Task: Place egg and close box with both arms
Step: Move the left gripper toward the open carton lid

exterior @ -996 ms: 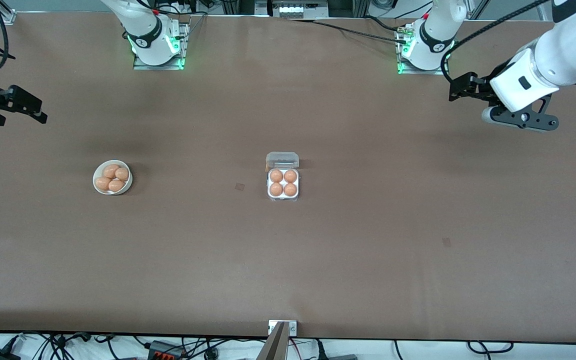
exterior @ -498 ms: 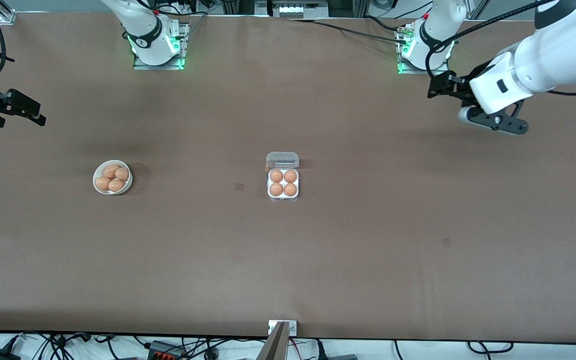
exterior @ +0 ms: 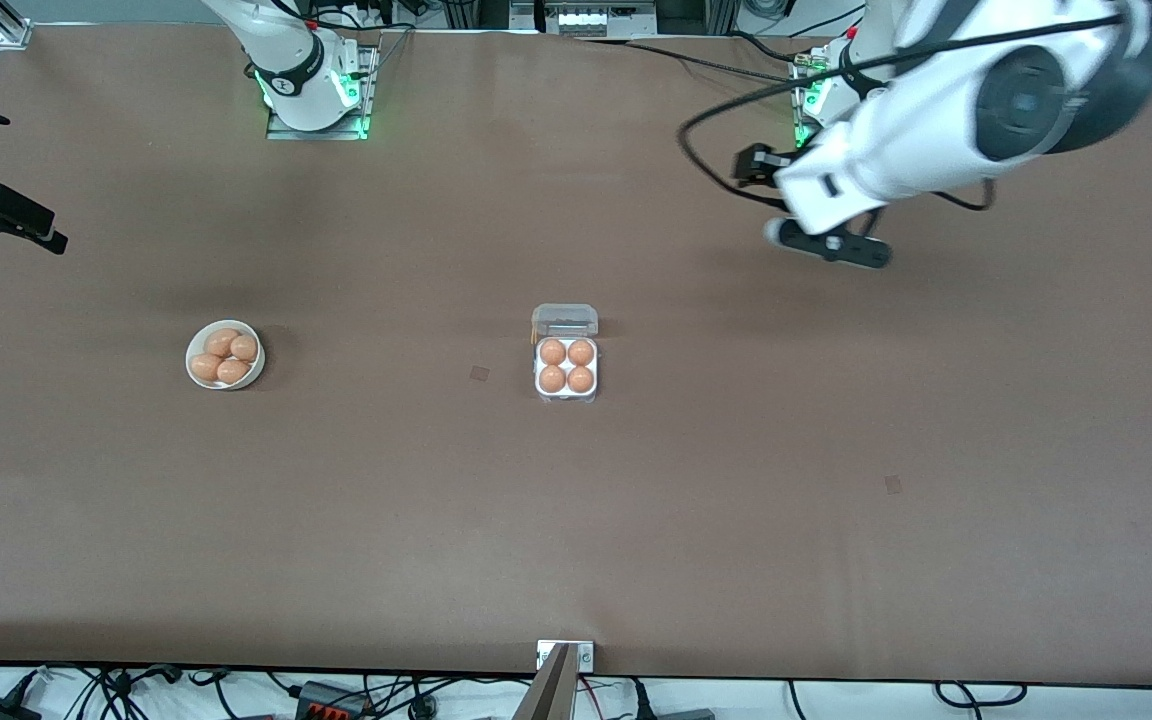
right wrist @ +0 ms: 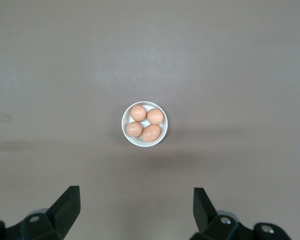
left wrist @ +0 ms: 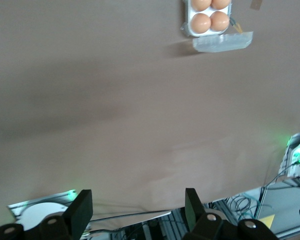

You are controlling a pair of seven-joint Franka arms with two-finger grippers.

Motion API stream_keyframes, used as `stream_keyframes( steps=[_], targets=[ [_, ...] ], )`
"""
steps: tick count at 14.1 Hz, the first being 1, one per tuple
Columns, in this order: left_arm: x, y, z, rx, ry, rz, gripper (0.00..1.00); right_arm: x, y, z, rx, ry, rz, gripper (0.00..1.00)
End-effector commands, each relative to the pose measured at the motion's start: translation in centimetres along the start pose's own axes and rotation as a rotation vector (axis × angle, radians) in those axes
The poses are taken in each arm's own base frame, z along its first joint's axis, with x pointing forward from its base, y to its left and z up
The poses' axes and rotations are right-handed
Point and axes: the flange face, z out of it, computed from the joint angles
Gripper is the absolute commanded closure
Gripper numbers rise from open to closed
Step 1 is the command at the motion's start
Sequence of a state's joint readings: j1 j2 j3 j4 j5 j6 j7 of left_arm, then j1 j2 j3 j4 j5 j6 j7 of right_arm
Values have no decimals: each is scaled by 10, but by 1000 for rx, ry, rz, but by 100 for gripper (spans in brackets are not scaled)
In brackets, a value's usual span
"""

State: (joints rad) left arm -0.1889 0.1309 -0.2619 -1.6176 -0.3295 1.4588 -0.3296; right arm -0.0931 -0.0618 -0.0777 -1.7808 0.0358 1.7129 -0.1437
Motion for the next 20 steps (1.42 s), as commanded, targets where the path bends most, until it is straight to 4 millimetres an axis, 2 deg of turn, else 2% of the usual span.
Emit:
stream_keyframes(
  steps=[1,3,5,7,8,10,12,14,16,18,20],
  targets=[
    [3,49,24,0,9,-53,20,-3,-1,-2,14,-23,11,0],
    [9,71,41,-3,29,-65,23,-3,-1,-2,15,-26,12,0],
    [16,75,48,-11,40,-68,23,-3,-1,-1,15,-27,12,0],
    [15,85,61,10,35,-51,22,-3,-1,-1,15,-27,12,0],
    [18,91,72,32,29,-46,22,-3,-1,-1,15,-27,12,0],
    [34,112,107,33,44,-82,22,-3,-2,-1,17,-27,12,0],
    [43,128,128,22,75,-97,26,-3,-2,-1,17,-27,12,0],
    [50,131,141,21,69,-95,35,-3,-2,-1,17,-27,12,0],
    [52,138,160,33,47,-85,44,-3,-2,-1,17,-27,12,0],
    [62,139,183,35,30,-88,57,-3,-1,-2,17,-27,14,0],
    [63,155,206,34,40,-67,63,-4,3,-2,17,-27,20,0]
  ],
)
